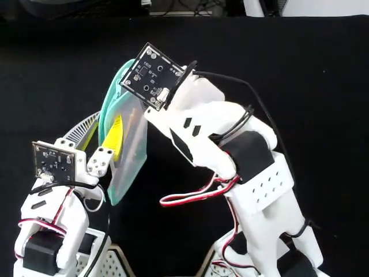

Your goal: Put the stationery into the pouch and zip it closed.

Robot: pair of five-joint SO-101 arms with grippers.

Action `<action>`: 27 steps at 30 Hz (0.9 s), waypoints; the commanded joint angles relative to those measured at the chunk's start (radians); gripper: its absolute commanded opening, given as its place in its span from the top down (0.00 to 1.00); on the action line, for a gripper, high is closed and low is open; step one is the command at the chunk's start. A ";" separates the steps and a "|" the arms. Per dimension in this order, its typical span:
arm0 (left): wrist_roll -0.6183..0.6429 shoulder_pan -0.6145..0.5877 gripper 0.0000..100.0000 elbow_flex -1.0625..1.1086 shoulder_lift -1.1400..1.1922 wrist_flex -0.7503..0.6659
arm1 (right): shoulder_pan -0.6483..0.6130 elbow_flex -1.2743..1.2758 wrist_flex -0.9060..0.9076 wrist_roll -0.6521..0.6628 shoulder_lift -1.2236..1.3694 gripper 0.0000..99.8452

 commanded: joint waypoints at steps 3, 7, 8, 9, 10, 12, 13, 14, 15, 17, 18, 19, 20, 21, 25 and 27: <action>-0.015 0.002 0.98 -0.050 0.003 0.000 | -0.014 -0.002 0.003 0.008 -0.025 0.99; -0.037 -0.007 0.97 -0.033 0.002 0.002 | -0.035 0.028 -0.005 0.009 -0.025 0.98; -0.041 -0.007 0.97 -0.024 0.002 0.002 | -0.052 0.038 -0.002 0.009 -0.025 0.97; -0.041 -0.007 0.97 -0.016 0.002 0.000 | -0.066 0.045 0.002 0.009 -0.027 0.95; -0.041 -0.007 0.97 -0.012 0.002 0.000 | -0.081 0.053 0.002 0.009 -0.031 0.92; -0.043 -0.007 0.97 -0.002 0.002 0.000 | -0.097 0.056 0.003 0.009 -0.031 0.88; -0.043 -0.007 0.97 0.002 0.002 0.000 | -0.098 0.059 0.003 0.009 -0.031 0.86; -0.043 -0.007 0.97 0.007 0.002 0.000 | -0.100 0.062 0.003 0.009 -0.031 0.85; -0.043 -0.007 0.97 0.008 0.002 0.000 | -0.100 0.065 0.003 0.009 -0.031 0.84; -0.043 -0.007 0.97 0.012 0.002 -0.002 | -0.101 0.067 0.003 0.009 -0.031 0.83; -0.043 -0.007 0.97 0.012 0.002 0.000 | -0.101 0.067 0.003 0.009 -0.031 0.83; -0.043 -0.007 0.97 0.012 0.002 0.000 | -0.101 0.067 0.003 0.009 -0.031 0.83; -0.043 -0.007 0.97 0.012 0.002 0.000 | -0.103 0.067 0.003 0.009 -0.031 0.83; -0.043 -0.007 0.97 0.012 0.002 0.000 | -0.103 0.067 0.003 0.009 -0.031 0.83; -0.043 -0.007 0.97 0.012 0.002 0.000 | -0.110 0.067 -0.005 0.009 -0.027 0.83; -0.043 -0.007 0.97 0.012 0.002 0.002 | -0.114 0.070 -0.005 0.009 -0.024 0.83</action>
